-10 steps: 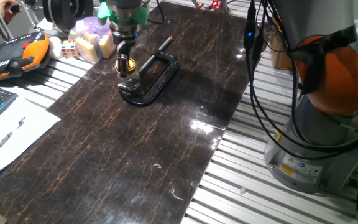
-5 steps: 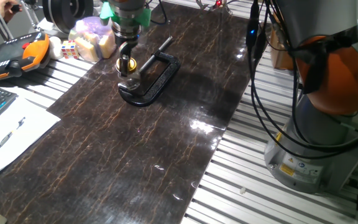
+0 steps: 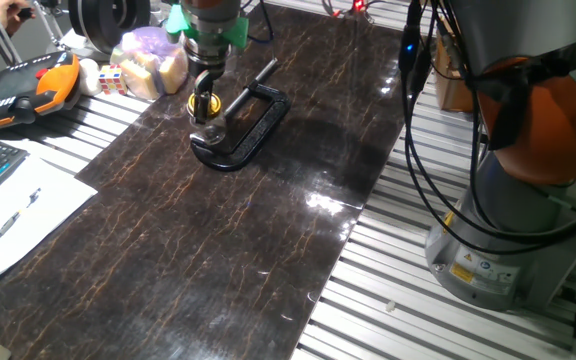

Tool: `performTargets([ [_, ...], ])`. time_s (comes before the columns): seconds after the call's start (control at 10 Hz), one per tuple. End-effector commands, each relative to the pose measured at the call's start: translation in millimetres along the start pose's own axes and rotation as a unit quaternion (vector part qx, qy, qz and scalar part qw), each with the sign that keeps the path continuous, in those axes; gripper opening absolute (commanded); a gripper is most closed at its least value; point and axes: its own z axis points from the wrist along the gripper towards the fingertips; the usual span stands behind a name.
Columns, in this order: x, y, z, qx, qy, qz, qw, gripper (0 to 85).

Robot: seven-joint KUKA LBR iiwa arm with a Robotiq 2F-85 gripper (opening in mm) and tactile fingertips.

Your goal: Unscrew the lid from the jar

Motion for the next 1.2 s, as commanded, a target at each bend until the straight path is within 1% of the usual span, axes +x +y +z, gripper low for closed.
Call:
performTargets([
  [0.0, 0.1, 0.3, 0.1, 0.000, 0.002, 0.000, 1.000, 0.7],
  [0.1, -0.5, 0.4, -0.6, 0.005, 0.005, -0.002, 1.000, 0.7],
  [0.4, -0.2, 0.8, -0.3, 0.001, 0.006, -0.001, 1.000, 0.7],
  [0.7, -0.3, 1.1, 0.8, 0.003, 0.009, -0.002, 1.000, 0.7],
  [1.0, -0.7, 1.3, 0.2, -0.004, 0.011, 0.000, 1.000, 0.7],
  [1.1, -0.8, 1.3, 0.3, -0.004, 0.009, 0.000, 1.000, 0.7],
])
